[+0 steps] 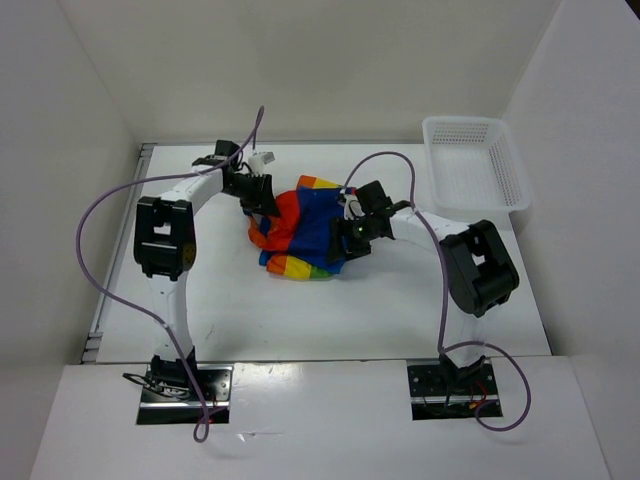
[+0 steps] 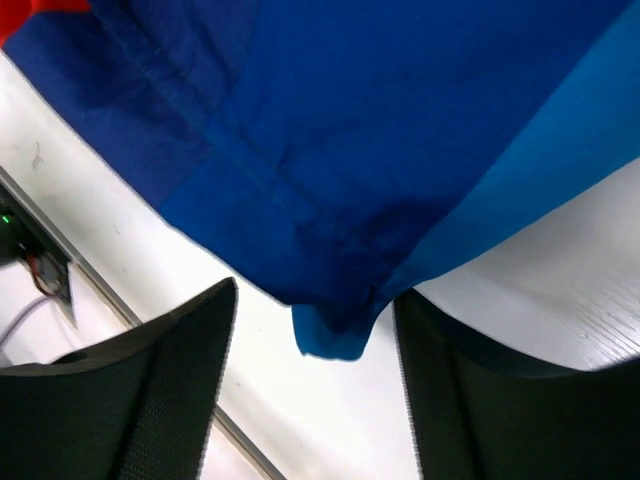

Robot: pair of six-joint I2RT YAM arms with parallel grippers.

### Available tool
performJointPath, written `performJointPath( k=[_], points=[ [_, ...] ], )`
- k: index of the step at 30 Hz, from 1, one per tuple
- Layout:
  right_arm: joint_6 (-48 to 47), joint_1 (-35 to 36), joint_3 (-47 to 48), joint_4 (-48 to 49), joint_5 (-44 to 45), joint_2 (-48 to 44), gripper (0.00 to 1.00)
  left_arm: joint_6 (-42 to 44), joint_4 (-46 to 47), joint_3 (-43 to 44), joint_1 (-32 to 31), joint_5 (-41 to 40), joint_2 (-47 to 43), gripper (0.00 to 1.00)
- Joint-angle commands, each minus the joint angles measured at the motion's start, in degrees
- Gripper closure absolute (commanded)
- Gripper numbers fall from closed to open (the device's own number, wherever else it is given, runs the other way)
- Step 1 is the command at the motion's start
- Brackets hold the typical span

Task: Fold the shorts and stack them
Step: Fold the shorts

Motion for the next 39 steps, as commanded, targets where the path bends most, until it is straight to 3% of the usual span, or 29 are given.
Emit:
performJointPath(
  k=[1,2,3,5,6,8,10,21,22,27,28,29,30,31,33,34,37,39],
  points=[
    [3.6,0.1,-0.1,4.8,-0.4,1.6,0.33,0.3,0.5,2.5,-0.2,2.4,1.9,0.58],
    [3.6,0.1,-0.1,5.5,-0.4,1.6,0.41,0.3,0.5,3.1,-0.2,2.4,2.6,0.62],
    [4.3,0.1,-0.1,5.5,0.3,2.3,0.46,0.3,0.5,3.9,-0.2,2.4,3.3,0.73],
    [4.8,0.1,-0.1,5.5,0.9,2.9,0.6,0.3,0.5,4.5,-0.2,2.4,3.8,0.83],
    [4.8,0.1,-0.1,5.5,1.6,2.9,0.78,0.3,0.5,5.4,0.3,2.4,3.8,0.87],
    [3.2,0.1,-0.1,4.3,2.5,2.9,1.0,0.3,0.5,7.3,0.9,1.9,4.3,0.94],
    [0.4,-0.6,-0.9,3.7,2.5,2.3,1.0,0.3,0.5,9.8,2.5,1.9,4.3,0.98],
    [-11.8,-2.6,-3.3,-1.5,3.6,0.5,1.0,0.3,-1.2,17.5,4.9,-3.2,7.1,0.95],
    [-12.5,-2.6,-2.0,-1.5,3.6,0.5,0.97,0.3,-1.2,16.9,4.9,-2.6,7.7,0.91],
    [-15.0,-2.6,0.6,-3.4,3.1,0.5,0.58,0.3,-0.7,15.2,4.9,-3.1,7.7,0.77],
    [-15.0,-2.6,1.3,-4.1,3.1,0.0,0.44,0.3,-0.7,15.2,4.9,-3.6,7.7,0.7],
    [-15.8,-2.6,1.3,-4.6,3.1,0.0,0.39,0.3,-0.7,15.2,4.9,-3.1,7.7,0.58],
    [-16.4,-2.6,2.5,-4.6,3.1,-0.6,0.33,0.3,-0.7,15.2,4.9,-2.6,7.1,0.39],
    [-16.4,-2.6,3.1,-6.3,3.1,-1.2,0.24,0.3,-0.7,15.2,4.9,-2.0,6.5,0.32],
    [-18.4,-2.6,5.2,-8.0,2.5,-2.7,0.16,0.3,-1.2,15.2,4.9,-1.3,4.2,0.23],
    [-19.2,-2.6,5.9,-10.2,2.5,-4.1,0.12,0.3,-1.2,14.7,4.9,-1.3,3.0,0.13],
    [-21.5,-3.4,8.1,-12.8,4.1,-7.9,0.03,0.3,-3.0,12.4,4.9,-2.9,-3.2,0.09],
    [-22.0,-5.4,8.1,-12.1,6.6,-10.4,0.02,0.3,-3.6,5.8,4.9,-3.6,-8.9,0.08]
  ],
)
